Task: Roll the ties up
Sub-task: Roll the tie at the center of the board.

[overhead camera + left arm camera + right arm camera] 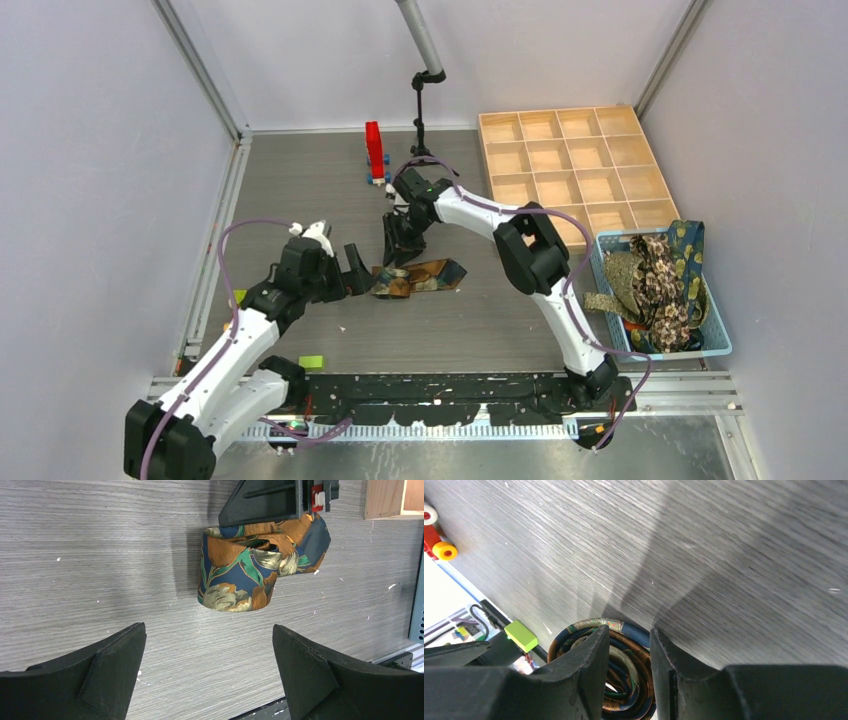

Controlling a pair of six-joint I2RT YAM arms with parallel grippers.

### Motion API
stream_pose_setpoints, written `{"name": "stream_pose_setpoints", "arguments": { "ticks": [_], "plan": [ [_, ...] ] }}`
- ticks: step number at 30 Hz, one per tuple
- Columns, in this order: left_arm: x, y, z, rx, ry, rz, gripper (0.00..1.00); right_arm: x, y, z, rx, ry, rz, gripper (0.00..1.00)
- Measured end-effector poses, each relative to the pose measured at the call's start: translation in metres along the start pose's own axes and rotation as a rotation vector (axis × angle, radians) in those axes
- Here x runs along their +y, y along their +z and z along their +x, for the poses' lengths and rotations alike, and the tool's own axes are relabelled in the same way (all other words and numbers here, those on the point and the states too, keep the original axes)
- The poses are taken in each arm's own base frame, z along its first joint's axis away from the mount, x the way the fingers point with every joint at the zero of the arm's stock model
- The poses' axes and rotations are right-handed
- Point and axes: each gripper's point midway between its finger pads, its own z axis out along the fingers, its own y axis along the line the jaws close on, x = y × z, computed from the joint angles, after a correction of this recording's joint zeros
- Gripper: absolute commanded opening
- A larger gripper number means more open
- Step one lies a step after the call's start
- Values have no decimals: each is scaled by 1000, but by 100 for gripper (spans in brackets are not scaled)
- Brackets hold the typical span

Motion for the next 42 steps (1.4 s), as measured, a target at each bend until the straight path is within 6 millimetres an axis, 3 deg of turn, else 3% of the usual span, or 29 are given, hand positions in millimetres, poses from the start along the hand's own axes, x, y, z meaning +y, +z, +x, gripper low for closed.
{"name": "stream_pose_setpoints", "arguments": {
  "ticks": [5, 10, 16, 19, 21, 27, 31, 42],
  "plan": [
    [0, -4, 3, -15, 12, 21, 100, 1, -11, -16, -50, -9, 46, 53],
    [-1, -1, 4, -15, 35, 37, 100, 5, -39, -35, -144, -23, 59, 56],
    [-5, 13, 4, 6, 62, 64, 100, 18, -101, -15, -273, -63, 9, 56],
    [-10, 19, 3, 16, 82, 91, 100, 25, -116, 4, -309, -84, -39, 55],
    [-13, 22, 4, 24, 95, 111, 100, 25, -114, 17, -305, -88, -68, 53],
    [-11, 36, 14, 88, 127, 126, 100, 13, -84, 39, -234, -70, -79, 44],
    [-9, 43, 21, 132, 129, 126, 100, 9, -67, 42, -207, -63, -87, 39],
    [-13, 62, 17, 170, 131, 150, 100, 5, -51, 43, -187, -67, -110, 35]
  ]
}}
